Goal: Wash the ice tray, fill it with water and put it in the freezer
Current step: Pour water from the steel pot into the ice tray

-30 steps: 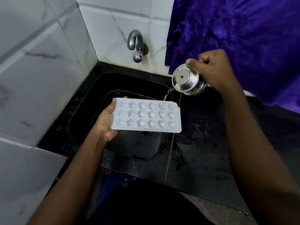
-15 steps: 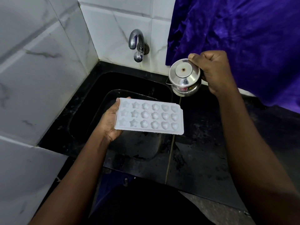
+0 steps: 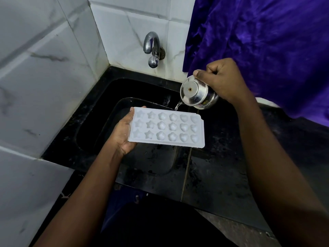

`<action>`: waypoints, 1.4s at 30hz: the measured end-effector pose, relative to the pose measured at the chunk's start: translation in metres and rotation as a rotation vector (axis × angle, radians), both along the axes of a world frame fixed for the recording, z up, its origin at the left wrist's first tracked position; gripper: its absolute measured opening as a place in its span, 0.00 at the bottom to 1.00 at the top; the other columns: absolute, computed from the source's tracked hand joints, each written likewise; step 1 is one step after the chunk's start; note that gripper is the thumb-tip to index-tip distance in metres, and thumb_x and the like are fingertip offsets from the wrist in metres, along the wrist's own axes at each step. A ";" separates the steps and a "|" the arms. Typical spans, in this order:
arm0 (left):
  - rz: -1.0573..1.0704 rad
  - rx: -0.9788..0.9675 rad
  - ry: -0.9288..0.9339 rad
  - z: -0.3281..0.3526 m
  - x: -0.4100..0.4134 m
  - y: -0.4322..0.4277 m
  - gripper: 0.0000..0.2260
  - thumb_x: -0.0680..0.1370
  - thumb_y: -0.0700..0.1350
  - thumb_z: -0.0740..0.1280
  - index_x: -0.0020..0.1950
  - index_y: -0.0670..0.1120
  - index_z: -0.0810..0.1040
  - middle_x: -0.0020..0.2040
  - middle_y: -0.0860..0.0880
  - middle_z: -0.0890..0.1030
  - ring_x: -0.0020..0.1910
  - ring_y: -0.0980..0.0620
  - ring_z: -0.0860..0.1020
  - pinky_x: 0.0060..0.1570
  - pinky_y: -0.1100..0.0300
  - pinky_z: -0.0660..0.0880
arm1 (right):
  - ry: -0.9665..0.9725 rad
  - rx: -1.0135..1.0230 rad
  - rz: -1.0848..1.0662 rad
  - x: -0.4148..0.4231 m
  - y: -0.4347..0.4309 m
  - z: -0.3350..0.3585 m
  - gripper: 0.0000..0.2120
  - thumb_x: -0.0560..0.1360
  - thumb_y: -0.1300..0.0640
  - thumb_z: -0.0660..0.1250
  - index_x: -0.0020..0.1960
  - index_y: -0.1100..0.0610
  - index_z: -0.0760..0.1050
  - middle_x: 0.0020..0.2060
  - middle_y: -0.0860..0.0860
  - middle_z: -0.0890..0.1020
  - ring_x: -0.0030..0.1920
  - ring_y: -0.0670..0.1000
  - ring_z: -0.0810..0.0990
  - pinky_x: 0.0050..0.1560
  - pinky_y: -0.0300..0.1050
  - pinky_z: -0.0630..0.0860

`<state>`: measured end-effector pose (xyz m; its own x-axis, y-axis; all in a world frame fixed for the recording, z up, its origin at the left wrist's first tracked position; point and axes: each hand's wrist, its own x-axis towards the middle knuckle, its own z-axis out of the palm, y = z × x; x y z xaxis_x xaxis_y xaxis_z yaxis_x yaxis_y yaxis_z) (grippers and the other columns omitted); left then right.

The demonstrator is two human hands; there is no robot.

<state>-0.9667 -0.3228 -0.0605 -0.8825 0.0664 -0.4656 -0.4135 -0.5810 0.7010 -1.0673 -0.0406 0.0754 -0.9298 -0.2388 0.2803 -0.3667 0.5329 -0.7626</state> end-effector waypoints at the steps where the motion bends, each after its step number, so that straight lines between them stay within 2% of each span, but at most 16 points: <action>1: -0.001 0.001 -0.002 -0.001 0.000 0.000 0.22 0.86 0.61 0.59 0.69 0.49 0.81 0.70 0.42 0.83 0.67 0.41 0.83 0.65 0.40 0.78 | 0.000 0.012 0.000 0.000 0.000 0.000 0.29 0.76 0.49 0.75 0.30 0.64 0.64 0.25 0.57 0.68 0.27 0.50 0.65 0.31 0.44 0.65; 3: -0.006 0.003 -0.005 -0.001 0.000 0.000 0.22 0.86 0.61 0.59 0.69 0.49 0.81 0.70 0.42 0.83 0.67 0.40 0.83 0.65 0.40 0.78 | -0.001 0.034 -0.004 -0.001 0.000 0.000 0.28 0.76 0.48 0.75 0.30 0.62 0.64 0.25 0.56 0.68 0.27 0.51 0.65 0.32 0.45 0.65; 8: -0.011 -0.010 -0.005 0.001 0.001 0.000 0.22 0.87 0.62 0.58 0.67 0.50 0.82 0.67 0.43 0.85 0.64 0.42 0.85 0.65 0.40 0.78 | 0.018 0.045 0.002 -0.003 0.003 0.004 0.28 0.77 0.49 0.75 0.28 0.56 0.63 0.23 0.49 0.67 0.25 0.45 0.64 0.30 0.41 0.65; 12: -0.008 -0.007 -0.009 0.002 0.000 0.000 0.22 0.87 0.62 0.58 0.67 0.50 0.82 0.67 0.43 0.85 0.64 0.42 0.85 0.64 0.40 0.79 | 0.035 0.028 0.001 -0.004 0.004 0.006 0.28 0.77 0.48 0.75 0.29 0.61 0.65 0.24 0.55 0.68 0.26 0.46 0.65 0.31 0.41 0.66; 15: -0.011 -0.004 -0.010 0.001 -0.001 0.000 0.22 0.87 0.62 0.58 0.67 0.50 0.83 0.67 0.43 0.85 0.65 0.41 0.84 0.63 0.40 0.79 | 0.032 0.004 -0.005 -0.004 0.006 0.006 0.28 0.77 0.49 0.75 0.30 0.63 0.64 0.24 0.54 0.67 0.25 0.45 0.64 0.30 0.38 0.65; 20: -0.010 0.000 -0.012 0.000 -0.001 0.000 0.22 0.87 0.62 0.58 0.68 0.50 0.82 0.67 0.43 0.84 0.64 0.41 0.84 0.62 0.40 0.79 | -0.063 -0.144 -0.033 -0.004 0.010 -0.001 0.28 0.77 0.52 0.75 0.30 0.64 0.64 0.24 0.53 0.66 0.27 0.52 0.65 0.32 0.44 0.66; 24: -0.014 0.006 -0.012 0.000 0.000 -0.002 0.22 0.87 0.62 0.59 0.69 0.50 0.82 0.68 0.42 0.84 0.66 0.40 0.83 0.64 0.39 0.79 | -0.125 -0.293 -0.055 -0.002 0.008 -0.002 0.29 0.78 0.54 0.75 0.29 0.59 0.60 0.24 0.51 0.64 0.26 0.47 0.64 0.31 0.40 0.68; 27: -0.018 0.005 -0.015 0.000 0.000 0.000 0.22 0.86 0.62 0.59 0.70 0.50 0.81 0.68 0.43 0.84 0.66 0.41 0.84 0.63 0.40 0.79 | -0.113 -0.338 -0.058 -0.001 0.003 0.001 0.28 0.78 0.55 0.75 0.29 0.58 0.61 0.25 0.52 0.64 0.25 0.46 0.63 0.30 0.38 0.67; 30: -0.016 -0.003 -0.019 0.001 0.000 0.001 0.22 0.87 0.62 0.59 0.70 0.50 0.81 0.68 0.43 0.84 0.66 0.41 0.84 0.62 0.41 0.80 | -0.062 -0.295 -0.024 -0.001 -0.004 0.006 0.28 0.78 0.54 0.75 0.30 0.66 0.63 0.26 0.54 0.66 0.26 0.50 0.65 0.31 0.42 0.67; 32: -0.015 -0.001 -0.023 0.002 0.000 0.002 0.22 0.87 0.62 0.59 0.69 0.49 0.81 0.68 0.43 0.84 0.65 0.41 0.84 0.61 0.41 0.80 | -0.027 -0.219 0.004 -0.001 -0.009 0.006 0.28 0.78 0.53 0.75 0.31 0.68 0.64 0.25 0.56 0.67 0.28 0.53 0.66 0.32 0.45 0.67; 34: -0.019 0.006 -0.024 0.003 0.001 0.004 0.22 0.87 0.62 0.59 0.70 0.49 0.81 0.67 0.42 0.84 0.64 0.41 0.85 0.60 0.42 0.81 | -0.002 -0.132 0.024 -0.002 -0.013 0.004 0.28 0.78 0.52 0.75 0.30 0.64 0.64 0.24 0.55 0.67 0.27 0.50 0.65 0.31 0.44 0.65; 39: -0.023 0.002 -0.022 0.001 0.000 0.006 0.23 0.87 0.62 0.59 0.73 0.49 0.79 0.69 0.42 0.83 0.66 0.40 0.83 0.60 0.42 0.81 | 0.029 0.027 0.023 0.000 -0.022 -0.001 0.29 0.78 0.49 0.75 0.27 0.55 0.62 0.21 0.44 0.63 0.25 0.44 0.61 0.30 0.42 0.62; 42: -0.025 0.004 -0.019 0.000 -0.001 0.006 0.24 0.86 0.61 0.59 0.74 0.48 0.78 0.69 0.42 0.83 0.67 0.40 0.83 0.60 0.42 0.81 | 0.041 0.086 0.024 0.001 -0.025 -0.002 0.28 0.77 0.48 0.74 0.28 0.55 0.61 0.22 0.45 0.63 0.26 0.45 0.61 0.31 0.44 0.61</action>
<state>-0.9679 -0.3169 -0.0608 -0.8716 0.0905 -0.4818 -0.4412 -0.5730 0.6906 -1.0660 -0.0660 0.0730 -0.9116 -0.2859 0.2955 -0.4103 0.5861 -0.6987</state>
